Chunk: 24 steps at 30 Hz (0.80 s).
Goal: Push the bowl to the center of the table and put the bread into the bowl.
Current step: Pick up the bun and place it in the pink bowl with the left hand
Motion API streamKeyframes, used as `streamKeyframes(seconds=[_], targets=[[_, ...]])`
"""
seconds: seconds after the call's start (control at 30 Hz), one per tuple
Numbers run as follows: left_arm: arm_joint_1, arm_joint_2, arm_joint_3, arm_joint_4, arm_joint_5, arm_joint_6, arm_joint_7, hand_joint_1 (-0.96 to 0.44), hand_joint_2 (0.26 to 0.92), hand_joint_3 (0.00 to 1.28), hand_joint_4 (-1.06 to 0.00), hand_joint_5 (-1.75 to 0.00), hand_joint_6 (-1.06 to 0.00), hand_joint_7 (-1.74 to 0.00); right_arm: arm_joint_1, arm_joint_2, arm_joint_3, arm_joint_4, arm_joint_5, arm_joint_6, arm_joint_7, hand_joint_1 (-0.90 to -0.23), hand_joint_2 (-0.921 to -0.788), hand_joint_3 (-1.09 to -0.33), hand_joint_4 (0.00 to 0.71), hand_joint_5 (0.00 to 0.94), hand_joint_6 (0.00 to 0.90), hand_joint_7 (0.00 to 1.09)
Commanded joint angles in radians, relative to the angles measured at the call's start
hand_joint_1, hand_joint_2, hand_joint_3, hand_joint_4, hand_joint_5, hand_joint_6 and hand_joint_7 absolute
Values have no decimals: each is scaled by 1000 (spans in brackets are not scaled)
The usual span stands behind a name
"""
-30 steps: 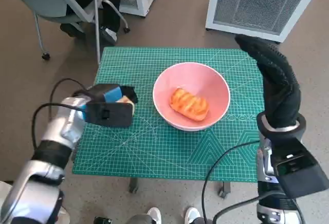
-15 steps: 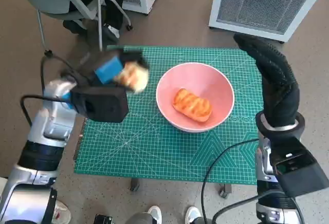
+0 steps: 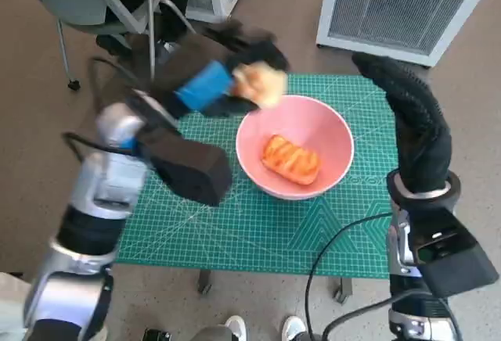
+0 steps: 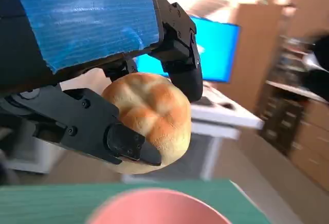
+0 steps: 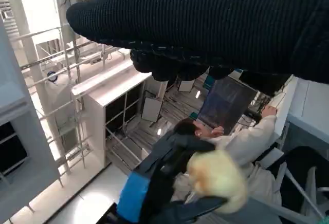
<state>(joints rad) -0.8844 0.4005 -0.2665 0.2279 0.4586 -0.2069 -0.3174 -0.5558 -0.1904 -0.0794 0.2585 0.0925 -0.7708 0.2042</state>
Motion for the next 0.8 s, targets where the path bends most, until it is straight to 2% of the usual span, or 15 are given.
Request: streamKeyframes(seconds=[0.03, 0.13, 0.2, 0.27, 0.3, 0.37, 0.47, 0.6, 0.8], targets=[[-26, -40, -37, 73, -15, -38, -25, 2, 921, 78, -688, -1162, -601, -1197, 15, 1, 0, 4, -3, 8, 0, -547, -921, -742, 304, 2, -1, 719], [-33, -60, -54, 124, -23, -55, -44, 2, 921, 102, -648, -1189, -586, -1229, 16, 0, -1, 1, -5, 8, -1, -547, -921, -741, 304, 3, -1, 719], [-39, -70, -80, 181, -23, -60, -88, 2, 921, 125, -617, -1222, -565, -1248, 19, -3, -4, -4, -3, 9, -1, -547, -921, -741, 304, 3, -1, 719], [-48, -73, -105, 225, -24, -52, -151, 2, 921, 247, -490, -1360, -414, -1391, 22, -5, -6, -9, -1, 10, 0, -548, -921, -741, 304, 3, -1, 719], [-53, -72, -114, 238, -26, -45, -177, 8, 906, 237, -428, -1207, -363, -1251, 23, -5, -6, -10, -1, 10, 0, -548, -921, -741, 305, 3, -1, 719], [-68, -70, -139, 247, -18, 3, -256, 7, 886, 147, -340, -561, -334, -647, 25, -7, -8, -12, 1, 11, 1, -548, -921, -739, 305, 3, -1, 719], [-75, -68, -166, 234, 4, 69, -325, -25, 867, 63, -225, -184, -316, -243, 28, -8, -11, -15, 3, 13, 1, -548, -921, -738, 306, 3, -1, 719], [-59, -69, -177, 218, 21, 84, -335, -111, 850, 22, -152, -39, -290, -71, 32, -10, -16, -23, 0, 19, -3, -553, -921, -736, 307, 3, -1, 721], [-28, -73, -147, 226, -14, 34, -293, -212, 846, 9, -91, -4, -261, -13, 37, -11, -22, -33, -7, 29, -9, -558, -921, -734, 308, 4, 0, 723]])
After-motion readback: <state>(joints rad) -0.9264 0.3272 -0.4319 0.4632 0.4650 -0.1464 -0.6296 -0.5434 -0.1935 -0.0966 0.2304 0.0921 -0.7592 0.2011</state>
